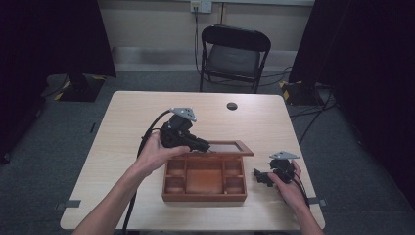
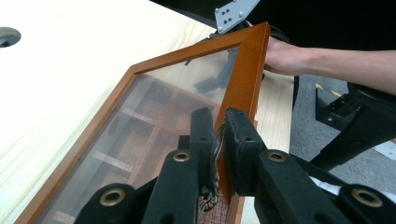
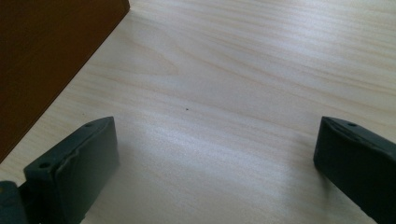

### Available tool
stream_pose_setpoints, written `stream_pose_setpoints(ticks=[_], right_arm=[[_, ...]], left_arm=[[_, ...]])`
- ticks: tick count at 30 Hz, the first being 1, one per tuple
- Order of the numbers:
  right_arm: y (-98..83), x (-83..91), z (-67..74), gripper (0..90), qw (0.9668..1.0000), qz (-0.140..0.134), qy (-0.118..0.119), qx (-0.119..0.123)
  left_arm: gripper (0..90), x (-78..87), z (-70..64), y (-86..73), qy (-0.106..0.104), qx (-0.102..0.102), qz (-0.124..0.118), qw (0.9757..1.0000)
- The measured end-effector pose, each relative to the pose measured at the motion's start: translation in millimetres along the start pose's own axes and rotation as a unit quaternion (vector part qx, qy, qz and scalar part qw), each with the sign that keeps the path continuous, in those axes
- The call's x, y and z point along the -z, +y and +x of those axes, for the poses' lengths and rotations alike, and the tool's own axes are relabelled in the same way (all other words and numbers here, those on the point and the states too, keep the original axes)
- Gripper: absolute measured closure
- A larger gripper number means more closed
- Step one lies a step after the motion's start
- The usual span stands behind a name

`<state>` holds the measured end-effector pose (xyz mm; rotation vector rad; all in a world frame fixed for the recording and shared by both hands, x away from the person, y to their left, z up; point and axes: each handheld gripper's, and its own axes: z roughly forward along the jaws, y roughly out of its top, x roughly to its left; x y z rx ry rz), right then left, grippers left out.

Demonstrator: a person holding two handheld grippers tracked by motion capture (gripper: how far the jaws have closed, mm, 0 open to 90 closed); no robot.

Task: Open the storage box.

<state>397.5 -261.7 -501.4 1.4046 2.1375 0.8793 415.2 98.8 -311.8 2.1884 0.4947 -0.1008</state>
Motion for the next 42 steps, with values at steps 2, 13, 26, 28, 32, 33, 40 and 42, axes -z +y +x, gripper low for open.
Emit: stream_pose_setpoints(ticks=[2,13,26,28,32,33,40,42], right_arm=[[0.0,0.0,0.0,0.0,1.0000,0.000,0.000,0.000],[0.1,-0.1,0.1,0.0,1.0000,0.000,0.000,-0.001],[0.1,-0.1,0.1,0.0,1.0000,0.000,0.000,-0.001],[0.1,-0.2,-0.1,0.0,1.0000,0.000,0.000,0.000],[0.1,-0.1,0.1,0.0,1.0000,0.001,0.000,-0.001],[0.1,-0.1,0.1,0.0,1.0000,0.000,0.000,-0.001],[0.2,-0.1,0.1,0.0,1.0000,0.000,0.000,-0.001],[0.1,-0.1,0.1,0.0,1.0000,0.000,0.000,-0.001]], left_arm=[[82.0,0.2,0.6,0.8,0.000,-0.002,-0.002,1.0000],[82.1,1.9,2.4,4.4,0.003,-0.004,-0.001,1.0000],[82.1,4.2,2.2,7.2,0.021,-0.008,-0.012,0.9997],[82.1,4.0,2.4,7.2,0.021,-0.008,-0.013,0.9997],[82.2,4.8,2.3,7.9,0.025,-0.009,-0.014,0.9996],[82.2,5.1,2.7,8.2,0.026,-0.009,-0.017,0.9995],[82.2,5.6,3.1,8.3,0.028,-0.008,-0.020,0.9994],[82.2,5.3,2.9,8.0,0.027,-0.009,-0.020,0.9994]])
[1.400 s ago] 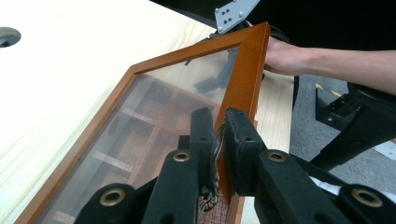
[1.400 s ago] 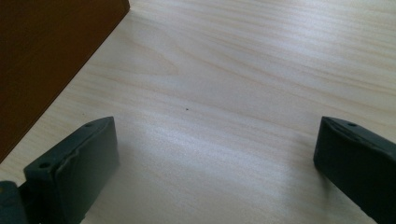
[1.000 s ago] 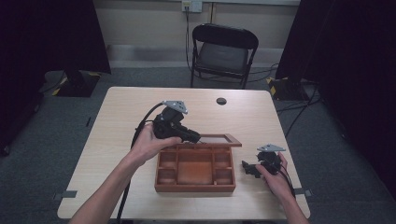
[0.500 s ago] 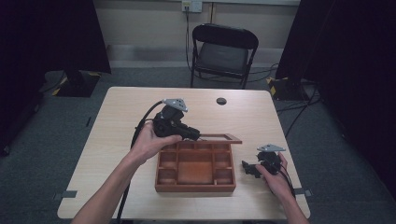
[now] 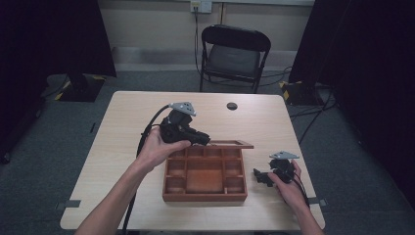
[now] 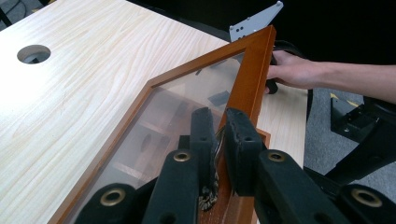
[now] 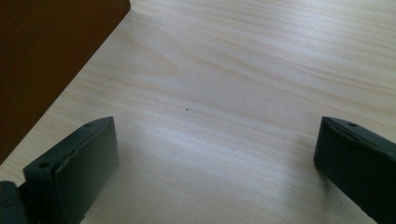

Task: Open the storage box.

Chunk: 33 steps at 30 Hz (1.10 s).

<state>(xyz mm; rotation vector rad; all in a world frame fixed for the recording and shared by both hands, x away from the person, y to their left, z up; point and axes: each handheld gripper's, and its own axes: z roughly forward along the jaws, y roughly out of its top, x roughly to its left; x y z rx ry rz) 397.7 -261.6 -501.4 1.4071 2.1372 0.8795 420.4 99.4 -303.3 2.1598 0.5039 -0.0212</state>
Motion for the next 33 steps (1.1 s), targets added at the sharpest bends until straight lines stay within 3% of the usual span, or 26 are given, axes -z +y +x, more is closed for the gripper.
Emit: stream_pose_setpoints(ticks=[33], right_arm=[[0.0,0.0,-0.1,0.0,1.0000,0.000,0.000,0.001]], left_arm=[[82.2,-1.6,-1.1,-0.9,0.002,0.000,-0.001,1.0000]])
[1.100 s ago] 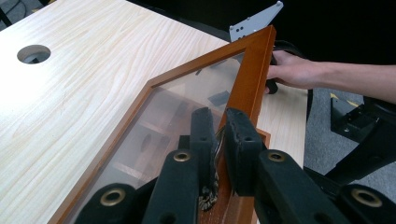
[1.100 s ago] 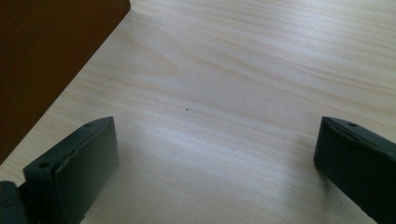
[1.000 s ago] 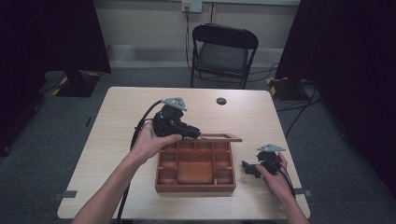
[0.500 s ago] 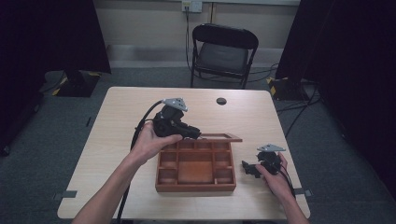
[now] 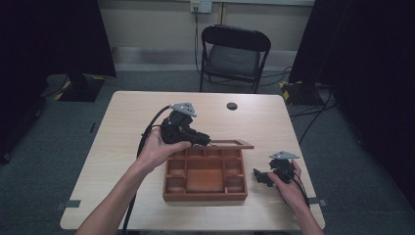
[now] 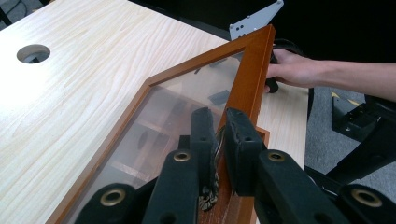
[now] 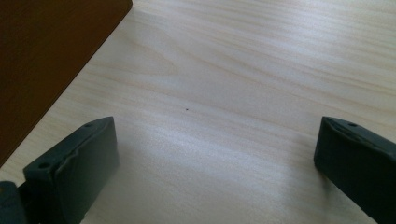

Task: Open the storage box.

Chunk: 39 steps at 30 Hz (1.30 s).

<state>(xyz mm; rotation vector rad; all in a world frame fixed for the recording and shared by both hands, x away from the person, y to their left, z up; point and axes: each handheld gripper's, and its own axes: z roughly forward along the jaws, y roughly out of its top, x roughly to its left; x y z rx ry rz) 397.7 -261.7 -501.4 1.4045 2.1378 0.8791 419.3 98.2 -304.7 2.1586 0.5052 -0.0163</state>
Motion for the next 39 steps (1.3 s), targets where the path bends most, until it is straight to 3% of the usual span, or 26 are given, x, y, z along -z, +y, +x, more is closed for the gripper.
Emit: stream_pose_setpoints(ticks=[39], right_arm=[[0.0,0.0,0.2,0.0,1.0000,0.000,0.000,-0.001]], left_arm=[[82.2,-0.1,0.0,0.1,0.001,0.005,0.001,1.0000]])
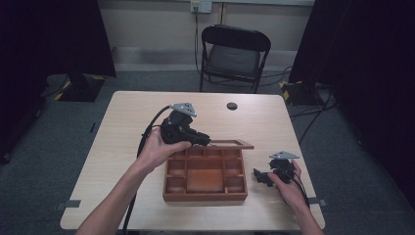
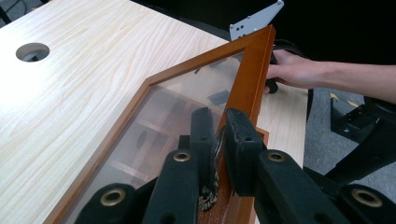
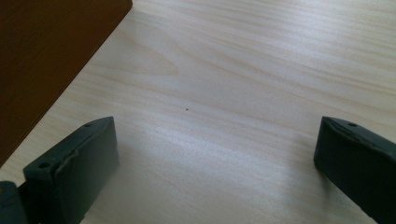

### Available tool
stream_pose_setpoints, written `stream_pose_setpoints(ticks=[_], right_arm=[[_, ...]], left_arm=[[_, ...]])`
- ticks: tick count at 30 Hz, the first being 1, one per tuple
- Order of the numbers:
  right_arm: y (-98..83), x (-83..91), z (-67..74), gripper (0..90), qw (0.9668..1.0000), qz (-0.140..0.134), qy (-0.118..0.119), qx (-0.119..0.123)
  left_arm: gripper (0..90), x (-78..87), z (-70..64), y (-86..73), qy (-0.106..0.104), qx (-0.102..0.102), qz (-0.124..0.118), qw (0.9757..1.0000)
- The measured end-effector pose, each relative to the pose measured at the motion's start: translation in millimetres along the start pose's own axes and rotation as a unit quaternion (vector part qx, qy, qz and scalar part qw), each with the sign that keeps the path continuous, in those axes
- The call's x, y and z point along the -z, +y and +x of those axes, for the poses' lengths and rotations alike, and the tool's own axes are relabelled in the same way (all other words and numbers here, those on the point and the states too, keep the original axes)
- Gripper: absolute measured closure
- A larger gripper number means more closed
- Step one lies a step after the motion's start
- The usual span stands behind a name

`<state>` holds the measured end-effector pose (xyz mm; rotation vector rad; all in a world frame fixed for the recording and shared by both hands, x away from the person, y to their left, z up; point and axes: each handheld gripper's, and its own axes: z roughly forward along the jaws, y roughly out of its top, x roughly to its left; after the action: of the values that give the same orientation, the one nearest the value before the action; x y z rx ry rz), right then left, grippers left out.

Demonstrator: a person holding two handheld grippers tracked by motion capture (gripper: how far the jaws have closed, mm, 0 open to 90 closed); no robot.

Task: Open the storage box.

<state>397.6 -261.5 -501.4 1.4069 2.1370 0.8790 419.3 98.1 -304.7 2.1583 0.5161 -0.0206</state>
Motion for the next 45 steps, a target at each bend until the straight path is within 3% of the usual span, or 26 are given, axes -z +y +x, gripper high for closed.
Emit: stream_pose_setpoints(ticks=[45], right_arm=[[0.0,0.0,0.0,0.0,1.0000,0.000,0.000,0.000]], left_arm=[[82.2,0.3,-0.1,0.2,0.001,0.000,0.001,1.0000]])
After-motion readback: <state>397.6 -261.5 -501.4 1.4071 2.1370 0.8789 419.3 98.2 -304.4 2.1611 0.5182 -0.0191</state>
